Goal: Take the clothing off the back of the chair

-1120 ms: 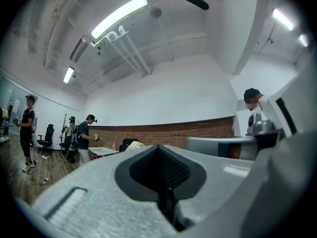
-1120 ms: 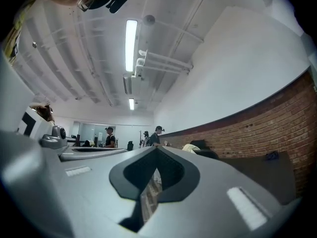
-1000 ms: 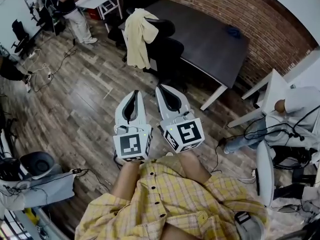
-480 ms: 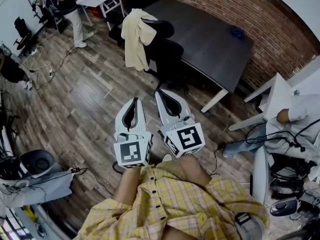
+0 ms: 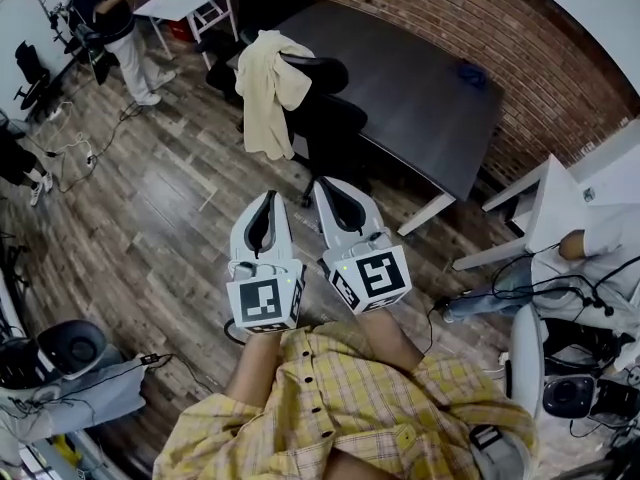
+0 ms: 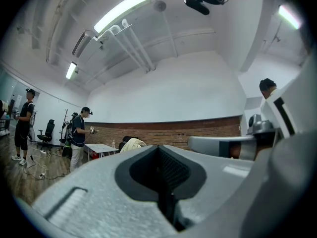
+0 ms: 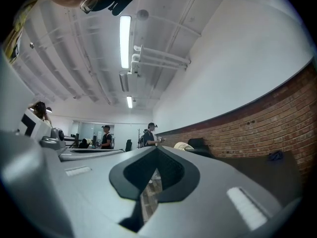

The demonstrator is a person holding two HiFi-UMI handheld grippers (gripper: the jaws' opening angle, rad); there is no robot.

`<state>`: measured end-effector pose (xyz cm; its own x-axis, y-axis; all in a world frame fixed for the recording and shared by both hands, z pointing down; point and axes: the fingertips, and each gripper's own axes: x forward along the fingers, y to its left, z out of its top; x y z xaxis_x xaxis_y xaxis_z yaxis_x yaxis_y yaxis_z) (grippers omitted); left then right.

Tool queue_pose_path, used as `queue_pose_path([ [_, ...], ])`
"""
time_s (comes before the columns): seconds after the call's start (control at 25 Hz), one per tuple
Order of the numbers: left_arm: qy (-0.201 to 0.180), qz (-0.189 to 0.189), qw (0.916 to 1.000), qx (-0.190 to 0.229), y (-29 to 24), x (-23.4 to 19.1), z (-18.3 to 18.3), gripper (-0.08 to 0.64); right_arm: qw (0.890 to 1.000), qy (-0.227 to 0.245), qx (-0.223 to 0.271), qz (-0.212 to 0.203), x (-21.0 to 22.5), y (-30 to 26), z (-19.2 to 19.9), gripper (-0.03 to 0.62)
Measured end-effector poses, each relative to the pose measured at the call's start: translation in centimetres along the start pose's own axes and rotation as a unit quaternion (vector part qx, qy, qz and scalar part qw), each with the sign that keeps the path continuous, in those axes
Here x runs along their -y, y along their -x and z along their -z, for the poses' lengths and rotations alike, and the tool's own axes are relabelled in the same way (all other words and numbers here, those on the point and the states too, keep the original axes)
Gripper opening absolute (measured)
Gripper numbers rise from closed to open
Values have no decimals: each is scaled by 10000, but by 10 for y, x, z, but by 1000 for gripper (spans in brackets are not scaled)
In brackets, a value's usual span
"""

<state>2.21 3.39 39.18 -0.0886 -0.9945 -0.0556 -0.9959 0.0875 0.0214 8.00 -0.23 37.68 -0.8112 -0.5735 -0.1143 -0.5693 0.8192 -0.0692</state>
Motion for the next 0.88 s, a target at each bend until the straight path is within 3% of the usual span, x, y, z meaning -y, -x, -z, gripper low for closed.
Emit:
queue_pose_path([
  [0.4,41,279,9996,-19,-86,-56,-8,2,9997,64,22,216,23,-96,-3,3],
  [0.88,103,871,9961,-5,-152,-124,-25,2,9965,79,96,825,27,-184,-10,3],
])
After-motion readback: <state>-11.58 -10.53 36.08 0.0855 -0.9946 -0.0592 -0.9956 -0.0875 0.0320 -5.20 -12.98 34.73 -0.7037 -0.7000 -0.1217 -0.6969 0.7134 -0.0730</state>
